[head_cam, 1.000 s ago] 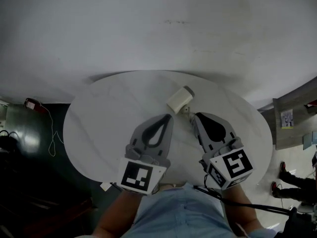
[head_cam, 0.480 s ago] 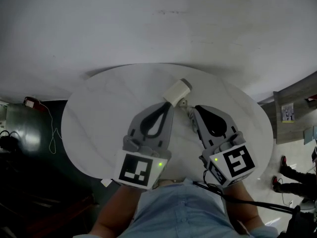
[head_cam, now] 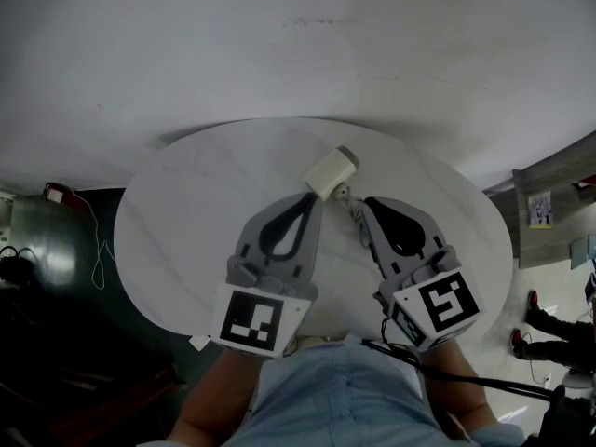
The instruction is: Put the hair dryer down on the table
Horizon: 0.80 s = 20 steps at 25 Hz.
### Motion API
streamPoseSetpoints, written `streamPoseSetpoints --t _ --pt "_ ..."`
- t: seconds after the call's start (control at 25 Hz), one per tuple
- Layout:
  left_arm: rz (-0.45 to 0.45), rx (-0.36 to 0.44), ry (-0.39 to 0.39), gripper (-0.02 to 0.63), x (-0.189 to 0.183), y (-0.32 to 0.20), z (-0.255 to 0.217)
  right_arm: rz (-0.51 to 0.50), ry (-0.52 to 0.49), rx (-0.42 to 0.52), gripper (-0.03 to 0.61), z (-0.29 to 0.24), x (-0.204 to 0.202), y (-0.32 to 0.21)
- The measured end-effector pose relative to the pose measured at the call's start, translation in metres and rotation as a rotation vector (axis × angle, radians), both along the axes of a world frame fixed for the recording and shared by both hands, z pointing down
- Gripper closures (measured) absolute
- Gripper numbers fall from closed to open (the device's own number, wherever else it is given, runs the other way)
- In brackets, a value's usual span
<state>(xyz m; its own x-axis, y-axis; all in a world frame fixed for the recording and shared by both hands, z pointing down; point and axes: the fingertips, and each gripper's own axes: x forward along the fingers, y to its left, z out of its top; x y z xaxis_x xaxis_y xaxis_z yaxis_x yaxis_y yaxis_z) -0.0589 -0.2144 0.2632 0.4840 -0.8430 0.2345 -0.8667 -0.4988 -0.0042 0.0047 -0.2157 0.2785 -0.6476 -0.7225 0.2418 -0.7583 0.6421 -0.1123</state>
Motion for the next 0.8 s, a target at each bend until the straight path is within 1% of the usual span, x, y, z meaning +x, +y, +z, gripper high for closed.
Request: streamPoseSetpoints --t 0.8 --pt "0.014 -0.01 -0.002 0.598 0.0 0.0052 0.0027 -0.002 0.014 0.009 0.568 -0.0023 -0.0022 0.0034"
